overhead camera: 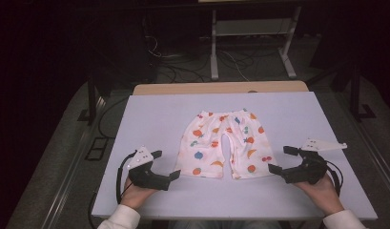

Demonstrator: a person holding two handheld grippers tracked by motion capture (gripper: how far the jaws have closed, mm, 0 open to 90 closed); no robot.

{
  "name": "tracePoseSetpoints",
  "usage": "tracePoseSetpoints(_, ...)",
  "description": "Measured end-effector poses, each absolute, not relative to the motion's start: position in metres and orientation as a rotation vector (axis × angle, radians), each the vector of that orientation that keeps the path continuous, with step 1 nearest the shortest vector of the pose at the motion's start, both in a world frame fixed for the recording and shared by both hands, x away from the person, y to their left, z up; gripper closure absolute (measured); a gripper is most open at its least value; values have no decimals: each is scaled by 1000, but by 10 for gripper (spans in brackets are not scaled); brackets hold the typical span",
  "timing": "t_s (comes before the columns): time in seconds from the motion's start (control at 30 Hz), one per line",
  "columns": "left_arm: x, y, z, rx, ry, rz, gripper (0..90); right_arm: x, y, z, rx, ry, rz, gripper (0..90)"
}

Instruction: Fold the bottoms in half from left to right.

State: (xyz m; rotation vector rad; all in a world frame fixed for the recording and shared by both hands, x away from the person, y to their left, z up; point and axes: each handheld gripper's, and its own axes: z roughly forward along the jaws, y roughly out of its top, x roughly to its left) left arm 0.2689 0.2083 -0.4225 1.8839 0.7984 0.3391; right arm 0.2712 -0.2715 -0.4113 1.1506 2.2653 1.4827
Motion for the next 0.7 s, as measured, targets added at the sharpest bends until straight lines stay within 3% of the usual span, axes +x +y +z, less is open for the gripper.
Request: tracePoseSetpoints(0.7, 270, 208, -423, 1884, 798, 335, 0, 297, -257, -404, 1143, 2295, 1434, 0)
